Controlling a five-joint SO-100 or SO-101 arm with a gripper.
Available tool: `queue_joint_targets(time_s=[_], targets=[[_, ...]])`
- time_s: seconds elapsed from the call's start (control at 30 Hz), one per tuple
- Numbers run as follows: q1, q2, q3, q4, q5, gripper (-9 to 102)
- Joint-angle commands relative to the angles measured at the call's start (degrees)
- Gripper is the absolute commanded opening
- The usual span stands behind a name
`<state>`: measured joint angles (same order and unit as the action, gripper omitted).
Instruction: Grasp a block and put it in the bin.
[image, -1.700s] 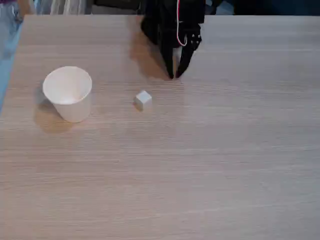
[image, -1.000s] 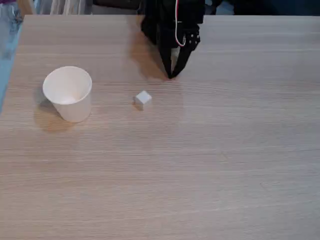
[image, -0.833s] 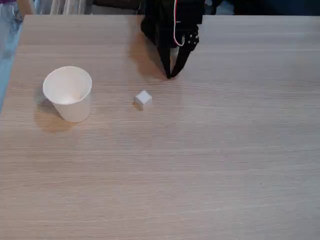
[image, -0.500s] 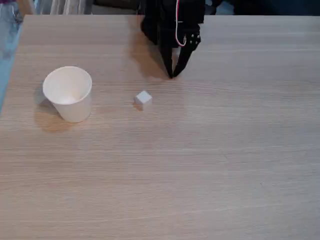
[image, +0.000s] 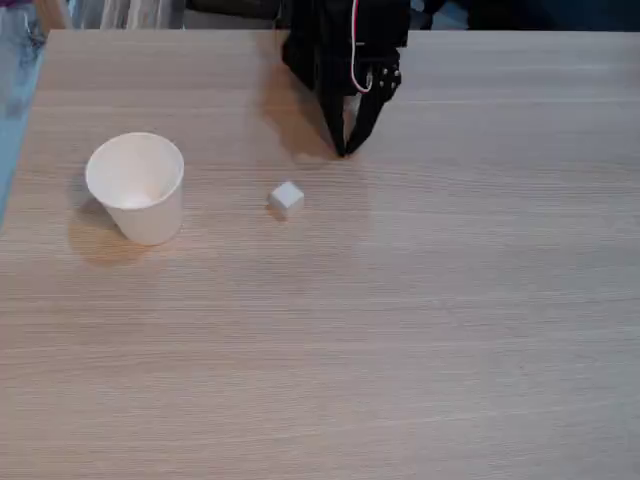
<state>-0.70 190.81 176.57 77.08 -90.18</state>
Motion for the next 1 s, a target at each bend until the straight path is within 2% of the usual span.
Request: queue_joint_targets(time_s=[0.0, 0.3, 0.67, 0.97], targets=[[0.44, 0.09, -3.08, -0.97, -0.70, 0], [1.23, -4.57, -9.49, -3.08, -2.20, 0], [1.85, -34.01, -30.50, -6.77, 5.45, 1], [7.82, -40.87, -32.87, -11.51, 11.51, 3]])
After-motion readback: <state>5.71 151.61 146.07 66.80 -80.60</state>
